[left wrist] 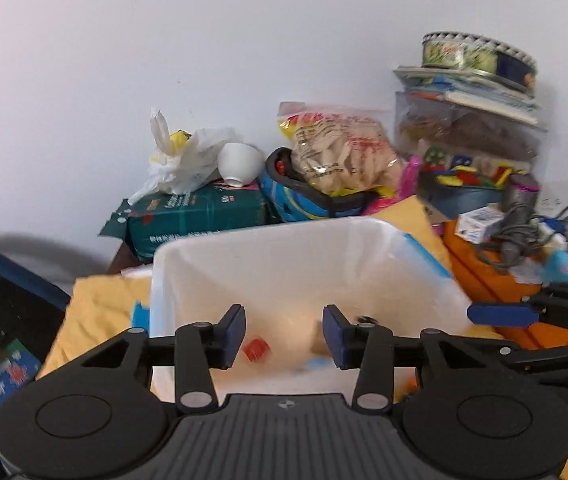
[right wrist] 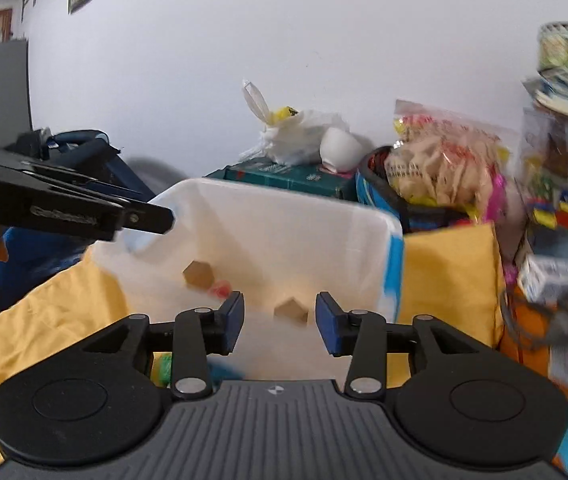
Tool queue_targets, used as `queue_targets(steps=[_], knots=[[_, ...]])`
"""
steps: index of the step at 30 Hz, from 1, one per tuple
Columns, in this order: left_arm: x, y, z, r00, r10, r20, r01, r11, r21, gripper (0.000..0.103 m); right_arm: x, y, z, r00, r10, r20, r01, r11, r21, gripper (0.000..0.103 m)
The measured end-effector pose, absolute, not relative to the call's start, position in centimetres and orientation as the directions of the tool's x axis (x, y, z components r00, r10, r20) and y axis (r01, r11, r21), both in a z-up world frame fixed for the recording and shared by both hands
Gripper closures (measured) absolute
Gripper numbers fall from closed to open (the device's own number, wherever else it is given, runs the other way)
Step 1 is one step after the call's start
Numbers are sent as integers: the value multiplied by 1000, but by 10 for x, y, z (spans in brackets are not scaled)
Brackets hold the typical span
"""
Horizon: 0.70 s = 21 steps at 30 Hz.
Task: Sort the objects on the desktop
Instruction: 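Carry the red brick and frog block over the white bin and open both grippers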
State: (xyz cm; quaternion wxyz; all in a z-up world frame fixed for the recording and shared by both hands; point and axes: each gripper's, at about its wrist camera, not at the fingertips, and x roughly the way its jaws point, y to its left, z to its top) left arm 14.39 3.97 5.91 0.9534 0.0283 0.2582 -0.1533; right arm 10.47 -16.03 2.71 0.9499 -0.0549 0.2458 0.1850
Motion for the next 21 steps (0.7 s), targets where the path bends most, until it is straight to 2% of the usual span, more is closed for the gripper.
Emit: queue_targets(steps=[2,4,10,14,19,21], knots=[[121,45,49,817,-287,-501,303,952,-51,56,86,-169,19,797,343,-497,-392,920,5,58],[101,49,32,794,-310,-523,315,946,-82,56,73,-175,6,766,358,-534,-401,915,39,48],[58,31,-32,663,-321,-676,340,934,-110,56,53,-181,-39,655,358,-666,-358,922,144,49],[42,20,-51,625,-292,-724,318,942,-106,56,41,-175,-55,607,382,-697,-398,905,149,48],[35,25,-69,545,-333,-769,249,941,-231,56,25,-167,-69,574,381,-725,-443,889,117,48],[28,24,-76,520,-306,-797,215,950,-224,56,18,-168,-73,571,377,-729,-460,883,97,48]])
